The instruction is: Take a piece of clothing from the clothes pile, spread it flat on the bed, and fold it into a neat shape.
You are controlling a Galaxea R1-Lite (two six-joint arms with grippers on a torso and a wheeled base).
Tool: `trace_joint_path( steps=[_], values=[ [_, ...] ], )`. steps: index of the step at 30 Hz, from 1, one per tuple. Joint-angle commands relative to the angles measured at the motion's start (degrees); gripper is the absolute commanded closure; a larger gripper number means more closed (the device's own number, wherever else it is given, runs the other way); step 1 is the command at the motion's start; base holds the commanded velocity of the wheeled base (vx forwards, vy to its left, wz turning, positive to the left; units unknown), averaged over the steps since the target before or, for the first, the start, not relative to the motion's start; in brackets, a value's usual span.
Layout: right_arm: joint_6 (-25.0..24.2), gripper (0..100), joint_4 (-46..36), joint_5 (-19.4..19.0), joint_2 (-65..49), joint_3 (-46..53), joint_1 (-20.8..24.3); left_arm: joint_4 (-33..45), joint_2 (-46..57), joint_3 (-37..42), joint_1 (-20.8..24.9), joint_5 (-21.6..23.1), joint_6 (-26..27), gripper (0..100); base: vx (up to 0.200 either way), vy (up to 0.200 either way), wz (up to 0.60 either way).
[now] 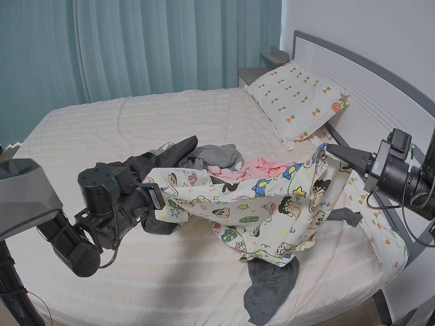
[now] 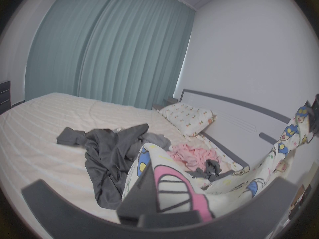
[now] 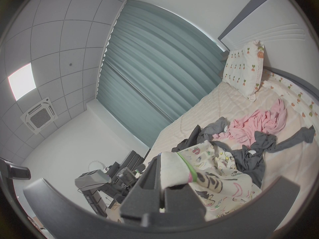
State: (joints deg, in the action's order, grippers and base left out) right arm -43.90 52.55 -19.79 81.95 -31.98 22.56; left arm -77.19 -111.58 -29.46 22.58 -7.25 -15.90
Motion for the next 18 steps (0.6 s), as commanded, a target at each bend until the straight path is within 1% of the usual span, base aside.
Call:
trace_joint_path(
  steps=[1, 3, 4, 9, 12, 18],
  values=[
    [0.3, 100, 0.1, -0.4, 2.6, -3.7, -2.0, 0.0, 9.5, 2.5, -1.7, 0.0, 0.0, 100, 0.0, 0.0, 0.0],
    [0.3, 100, 0.1, -0.4, 2.6, -3.7, -2.0, 0.0, 9.5, 2.5, -1.7, 0.0, 0.0, 100, 0.0, 0.0, 0.0],
    [0.3, 100, 0.2, -0.5, 2.8, -6.4, -1.6, -0.1, 14.2, 2.8, -2.5, -0.1, 0.6, 100, 0.0, 0.0, 0.0],
    [0.5, 100, 0.2, -0.4, 2.0, -10.5, -0.9, 0.1, 20.3, 2.9, -2.6, -0.1, 0.6, 100, 0.0, 0.0, 0.0],
    [0.5, 100, 0.2, -0.3, -0.2, -11.8, 0.8, 0.4, 25.2, 2.9, -2.6, -0.1, 0.6, 100, 0.0, 0.0, 0.0],
    [0.6, 100, -0.1, -0.3, -1.6, -13.5, 3.0, 2.5, 31.0, 3.4, -2.6, -0.7, 0.9, 100, 0.0, 0.0, 0.0]
  ],
)
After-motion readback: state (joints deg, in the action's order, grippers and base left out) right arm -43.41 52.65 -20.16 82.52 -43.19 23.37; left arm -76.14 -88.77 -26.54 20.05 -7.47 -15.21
